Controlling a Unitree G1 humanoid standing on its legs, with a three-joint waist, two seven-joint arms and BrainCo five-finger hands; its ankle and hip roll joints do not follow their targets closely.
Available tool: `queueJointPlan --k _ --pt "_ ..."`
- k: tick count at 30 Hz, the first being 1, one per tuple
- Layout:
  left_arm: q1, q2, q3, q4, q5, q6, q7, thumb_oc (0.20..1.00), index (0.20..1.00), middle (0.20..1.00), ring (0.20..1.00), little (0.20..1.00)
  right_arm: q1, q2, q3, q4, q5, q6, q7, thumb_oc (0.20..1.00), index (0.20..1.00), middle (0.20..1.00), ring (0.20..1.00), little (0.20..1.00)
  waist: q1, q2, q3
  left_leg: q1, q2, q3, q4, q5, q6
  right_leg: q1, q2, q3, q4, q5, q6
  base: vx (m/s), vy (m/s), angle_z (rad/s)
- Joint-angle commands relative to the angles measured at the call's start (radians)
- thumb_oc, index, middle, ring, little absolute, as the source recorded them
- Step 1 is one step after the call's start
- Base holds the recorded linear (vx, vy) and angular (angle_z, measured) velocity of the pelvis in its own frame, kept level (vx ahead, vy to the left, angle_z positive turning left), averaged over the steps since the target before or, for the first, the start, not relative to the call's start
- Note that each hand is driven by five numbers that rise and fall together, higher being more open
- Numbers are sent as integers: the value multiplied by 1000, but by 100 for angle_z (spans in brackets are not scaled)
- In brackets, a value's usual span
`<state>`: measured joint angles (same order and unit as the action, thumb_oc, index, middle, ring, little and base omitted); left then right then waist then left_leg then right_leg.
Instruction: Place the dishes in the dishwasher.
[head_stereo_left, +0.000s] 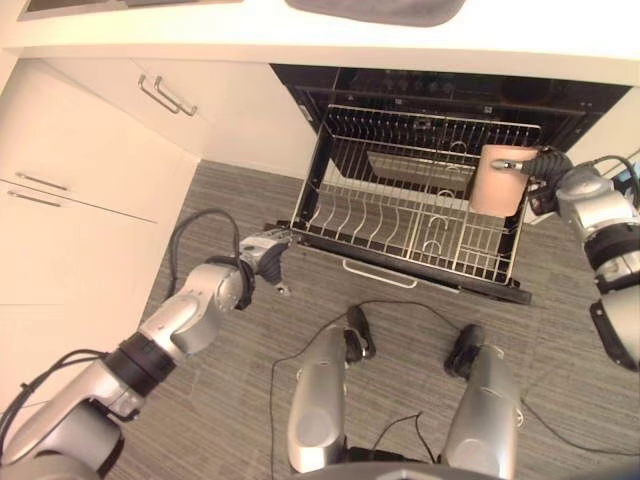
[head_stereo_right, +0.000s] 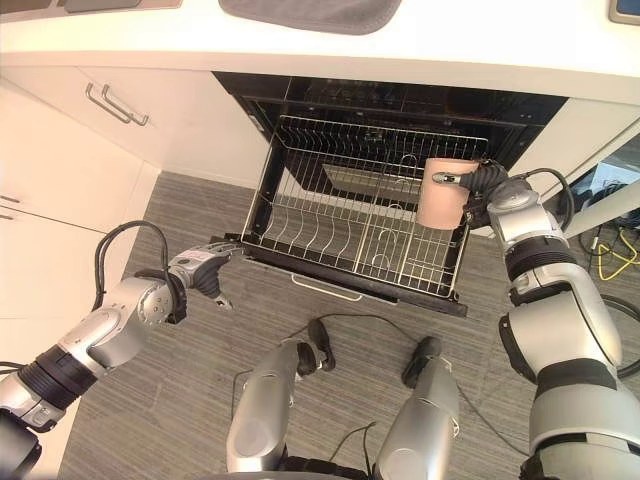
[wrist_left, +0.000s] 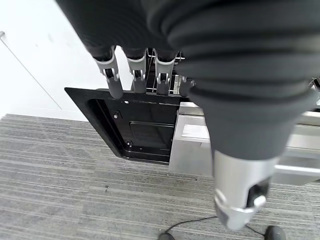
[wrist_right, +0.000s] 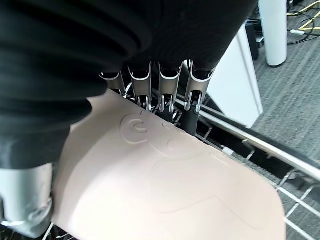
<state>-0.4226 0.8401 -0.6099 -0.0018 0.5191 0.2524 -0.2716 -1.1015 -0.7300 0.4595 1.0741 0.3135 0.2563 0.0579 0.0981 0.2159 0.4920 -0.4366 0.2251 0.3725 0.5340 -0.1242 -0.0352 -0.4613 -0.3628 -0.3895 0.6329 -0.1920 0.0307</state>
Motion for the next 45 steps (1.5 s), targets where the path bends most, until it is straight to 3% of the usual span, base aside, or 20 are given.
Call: queueJointPlan --k 1,11,12,13,24,26,28,30,32,36,38,39,42,45 --pt "185 65 -86 50 -77 36 -21 1000 1000 1000 1000 1000 -90 -19 -29 15 -27 -18 -5 200 200 200 200 200 41 -12 28 -46 -17 -66 28 -15 -39 3 -48 -40 28 -72 61 7 52 -5" --pt "218 60 -86 21 -87 23 12 1000 1000 1000 1000 1000 -77 -35 -32 41 -81 11 -7 200 200 200 200 200 42 6 28 -59 -31 -65 21 -21 -38 -30 -65 -30 47 -76 66 4 20 -4" --pt "218 59 -88 18 -84 25 13 1000 1000 1000 1000 1000 -79 -35 -32 46 -82 19 -18 507 507 507 507 507 42 6 28 -58 -32 -64 20 -22 -38 -31 -66 -29 47 -76 67 0 0 0" --pt "224 57 -88 13 -77 25 19 1000 1000 1000 1000 1000 -79 -36 -35 47 -76 22 -28 1000 1000 1000 1000 1000 43 8 28 -57 -34 -65 18 -24 -38 -31 -65 -28 49 -77 67 0 0 0" --pt "251 44 -58 -46 -98 44 55 1000 1000 1000 1000 1000 -38 -38 -121 -65 72 12 -141 1000 1000 1000 1000 1000 23 0 28 -40 -28 -55 9 -12 -40 -25 -59 -22 55 -81 63 1 3 0" --pt "261 45 -46 -55 -130 25 101 1000 1000 1000 1000 1000 -19 -48 -134 -146 108 8 -160 1000 1000 1000 1000 1000 15 -10 28 -38 -24 -51 6 -13 -40 -24 -55 -20 53 -80 62 0 0 0" --pt "282 42 -11 -77 -214 -47 216 1000 1000 1000 1000 1000 18 -47 -162 -237 143 -12 -187 1000 1000 1000 1000 1000 7 -18 28 -41 -19 -50 8 -9 -40 -27 -48 -15 59 -81 60 15 -2 -2" --pt "314 25 101 -176 -342 -239 364 1000 1000 1000 1000 1000 142 -33 -255 -452 240 -67 -203 1000 1000 1000 1000 1000 0 -29 28 -35 -17 -45 0 -14 -30 -24 -44 -15 58 -78 58 48 -36 -5" --pt "342 -7 210 -238 -484 -358 427 1000 1000 1000 1000 1000 346 15 -363 -742 231 -115 -223 1000 1000 1000 1000 1000 -16 -48 28 -31 -11 -41 -2 -9 -26 -16 -35 -15 48 -70 58 43 -59 2" --pt "346 -122 349 -233 -580 -496 508 1000 1000 1000 1000 1000 610 145 -454 -1101 185 -189 -224 1000 1000 1000 1000 1000 -50 -97 28 -20 2 -35 -11 2 -24 -4 -6 -9 36 -64 56 14 -70 1" --pt "347 -169 386 -233 -592 -527 538 1000 1000 1000 1000 1000 707 196 -471 -1206 194 -229 -191 1000 1000 1000 1000 1000 -71 -118 28 -13 8 -31 -13 10 -29 6 9 -2 28 -64 54 -32 -52 -6" --pt "337 -200 401 -230 -604 -514 541 1000 1000 1000 1000 1000 749 231 -474 -1244 231 -266 -181 1000 1000 1000 1000 1000 -82 -127 28 -15 15 -16 -23 32 -19 2 18 -9 18 -47 42 -72 -35 -7" --pt "306 -273 436 -239 -680 -528 545 1000 1000 1000 1000 1000 822 265 -465 -1292 218 -233 -125 1000 1000 1000 1000 1000 -100 -148 28 45 14 -5 -54 44 -21 64 49 -9 -19 -40 38 -7 -26 -8" --pt "321 -300 482 -287 -702 -588 499 1000 1000 1000 1000 1000 899 272 -494 -1338 226 -257 -40 1000 1000 1000 1000 1000 -113 -165 26 104 20 13 -82 47 -23 137 71 -13 -74 -31 36 33 -6 -9"
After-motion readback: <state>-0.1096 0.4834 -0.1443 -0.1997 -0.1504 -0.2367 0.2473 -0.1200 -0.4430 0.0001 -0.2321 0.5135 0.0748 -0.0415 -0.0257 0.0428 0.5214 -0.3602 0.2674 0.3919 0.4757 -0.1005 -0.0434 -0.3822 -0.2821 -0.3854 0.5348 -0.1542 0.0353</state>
